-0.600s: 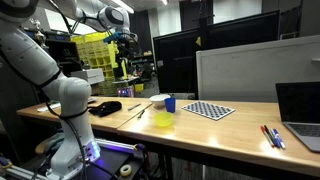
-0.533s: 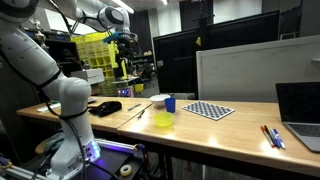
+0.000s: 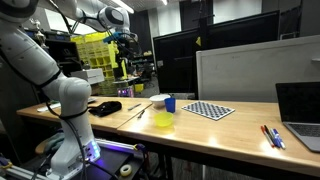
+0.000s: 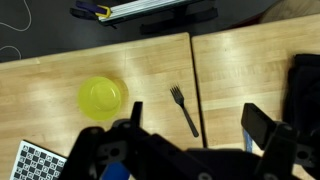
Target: Move the grey form to the right
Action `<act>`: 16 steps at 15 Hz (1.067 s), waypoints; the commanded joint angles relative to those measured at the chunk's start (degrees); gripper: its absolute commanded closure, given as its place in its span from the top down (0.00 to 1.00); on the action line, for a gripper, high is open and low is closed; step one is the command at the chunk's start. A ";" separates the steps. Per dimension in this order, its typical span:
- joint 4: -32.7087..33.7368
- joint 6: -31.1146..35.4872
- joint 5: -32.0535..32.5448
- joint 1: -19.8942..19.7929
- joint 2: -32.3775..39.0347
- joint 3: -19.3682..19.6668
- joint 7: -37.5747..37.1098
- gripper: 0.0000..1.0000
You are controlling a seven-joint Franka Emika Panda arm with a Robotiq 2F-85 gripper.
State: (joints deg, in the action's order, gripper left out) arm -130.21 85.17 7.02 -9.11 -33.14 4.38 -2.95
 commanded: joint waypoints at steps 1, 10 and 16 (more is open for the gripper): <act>0.15 -0.17 0.22 0.68 0.03 0.52 -0.26 1.00; -5.77 11.06 -8.25 7.54 3.19 -10.81 -13.24 1.00; -3.88 24.19 -2.79 7.59 17.81 -15.94 -23.88 1.00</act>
State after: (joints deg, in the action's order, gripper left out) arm -136.69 104.82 1.04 -0.76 -23.20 -11.47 -23.42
